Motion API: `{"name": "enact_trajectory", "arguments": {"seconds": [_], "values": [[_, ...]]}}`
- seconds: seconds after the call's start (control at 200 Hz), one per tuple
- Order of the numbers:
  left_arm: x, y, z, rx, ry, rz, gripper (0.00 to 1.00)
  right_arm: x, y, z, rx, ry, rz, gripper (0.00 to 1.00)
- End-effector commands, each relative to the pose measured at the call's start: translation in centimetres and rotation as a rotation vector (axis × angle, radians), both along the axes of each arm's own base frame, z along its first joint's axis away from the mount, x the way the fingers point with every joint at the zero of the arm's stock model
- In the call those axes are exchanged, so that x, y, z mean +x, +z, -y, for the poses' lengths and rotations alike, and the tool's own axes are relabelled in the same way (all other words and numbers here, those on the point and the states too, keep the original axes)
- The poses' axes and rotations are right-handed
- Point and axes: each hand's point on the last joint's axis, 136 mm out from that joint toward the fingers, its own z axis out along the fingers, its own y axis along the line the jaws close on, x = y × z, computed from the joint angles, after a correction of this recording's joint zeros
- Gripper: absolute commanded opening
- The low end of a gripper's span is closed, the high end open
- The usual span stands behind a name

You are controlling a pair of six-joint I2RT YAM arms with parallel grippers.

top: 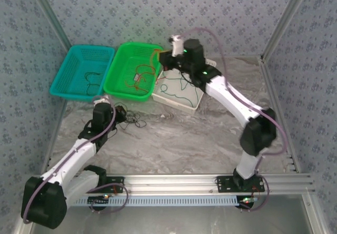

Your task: Untangle the cables

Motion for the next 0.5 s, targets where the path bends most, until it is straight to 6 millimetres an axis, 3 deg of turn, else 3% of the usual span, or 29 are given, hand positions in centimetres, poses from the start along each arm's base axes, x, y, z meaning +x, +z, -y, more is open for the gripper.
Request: {"name": "enact_trajectory", "arguments": {"seconds": [0.0,0.085,0.11,0.2,0.245,0.395,0.495], "values": [[0.4,0.9,1.7,-0.05,-0.032,-0.04,0.0,1.6,-1.2,-4.0,-0.039,0.093,0.001,0.0],[0.4,0.5,2.2,-0.037,-0.034,-0.086,0.0,4.4,-3.3,-5.5,-0.077,0.024,-0.029,0.0],[0.5,0.4,2.3,-0.039,-0.033,-0.094,0.0,5.0,-4.1,-6.0,-0.086,0.022,-0.037,0.06],[0.8,0.7,3.0,-0.063,-0.046,-0.092,0.0,6.6,-6.9,-6.2,-0.107,-0.023,-0.084,0.44],[0.9,0.9,3.1,-0.067,-0.039,-0.098,0.0,6.9,-7.6,-5.7,-0.114,-0.047,-0.103,0.58],[0.9,2.5,3.5,-0.062,-0.057,-0.094,0.0,5.0,-7.2,-2.7,-0.147,-0.072,-0.087,0.9],[1.0,3.8,4.0,-0.053,-0.091,-0.092,0.0,2.6,-6.9,-0.2,-0.173,-0.096,-0.054,0.99]]}}
